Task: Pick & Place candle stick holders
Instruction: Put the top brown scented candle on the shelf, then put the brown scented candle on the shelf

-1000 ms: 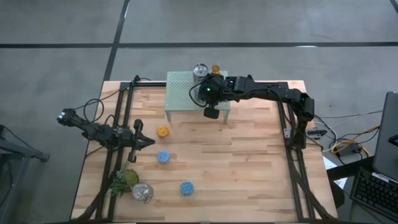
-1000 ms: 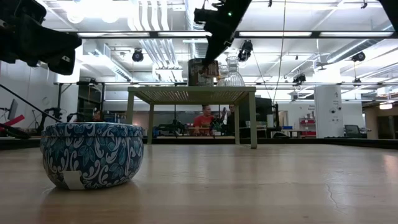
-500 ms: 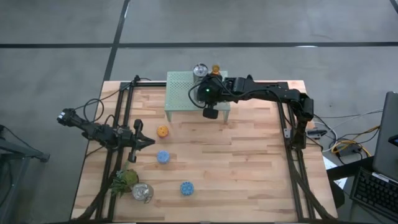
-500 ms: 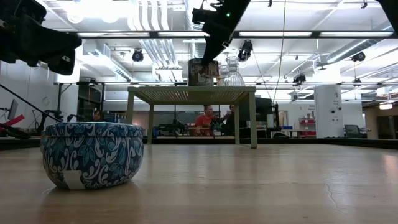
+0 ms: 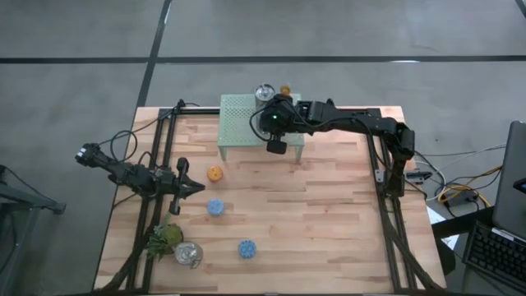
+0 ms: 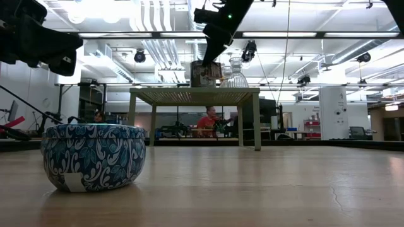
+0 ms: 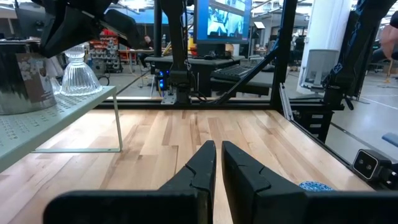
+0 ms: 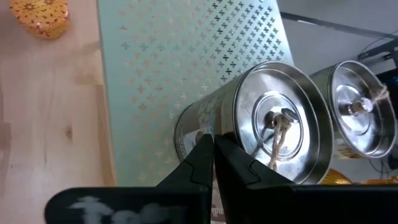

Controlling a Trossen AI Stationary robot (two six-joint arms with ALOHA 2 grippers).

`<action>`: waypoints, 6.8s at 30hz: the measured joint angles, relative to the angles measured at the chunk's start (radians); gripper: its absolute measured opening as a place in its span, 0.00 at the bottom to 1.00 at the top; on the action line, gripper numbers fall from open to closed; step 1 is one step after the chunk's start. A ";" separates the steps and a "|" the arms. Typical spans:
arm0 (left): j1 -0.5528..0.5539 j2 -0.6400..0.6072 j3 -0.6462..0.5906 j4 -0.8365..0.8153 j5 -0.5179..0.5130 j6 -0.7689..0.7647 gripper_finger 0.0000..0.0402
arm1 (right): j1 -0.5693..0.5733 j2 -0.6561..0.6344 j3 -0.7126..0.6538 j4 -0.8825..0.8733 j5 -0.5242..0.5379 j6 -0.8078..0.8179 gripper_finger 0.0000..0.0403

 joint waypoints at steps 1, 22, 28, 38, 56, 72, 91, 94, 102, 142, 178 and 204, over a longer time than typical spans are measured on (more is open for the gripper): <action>0.000 0.000 0.000 0.000 0.000 0.000 0.07 | -0.002 0.000 0.000 0.001 0.001 -0.001 0.02; 0.000 0.000 0.000 0.000 0.000 0.000 0.07 | -0.018 0.000 -0.049 0.082 -0.001 0.003 0.02; 0.000 0.000 0.000 0.000 0.000 0.000 0.07 | -0.018 0.000 -0.054 0.109 -0.001 0.003 0.02; 0.000 0.000 0.000 0.000 0.000 0.000 0.07 | -0.019 0.000 -0.054 0.120 0.024 -0.001 0.02; 0.000 0.000 0.000 0.000 0.000 0.000 0.07 | -0.025 0.000 -0.055 0.155 0.051 -0.016 0.02; 0.000 0.000 0.000 0.000 0.000 0.000 0.07 | 0.075 0.000 -0.055 0.202 -0.211 0.071 0.02; 0.000 0.000 0.000 0.000 0.000 0.000 0.07 | 0.361 -0.021 -0.082 0.294 -0.321 0.191 0.02; 0.000 0.000 0.000 0.000 0.000 0.000 0.07 | 0.404 -0.065 -0.148 0.374 -0.319 0.209 0.02; 0.000 0.000 0.000 0.000 0.000 0.000 0.07 | 0.493 -0.369 -0.537 0.705 -0.224 0.258 0.02; 0.000 0.000 -0.002 0.086 -0.003 -0.098 0.07 | 0.565 -1.415 -1.789 1.273 -0.081 0.375 0.02; -0.005 0.568 0.680 -0.477 -0.041 -0.445 0.46 | 0.531 -1.535 -1.794 1.035 0.181 0.580 0.02; -0.520 1.411 1.201 -1.109 0.242 -1.287 0.91 | 0.532 -1.535 -1.795 0.973 0.180 0.610 0.02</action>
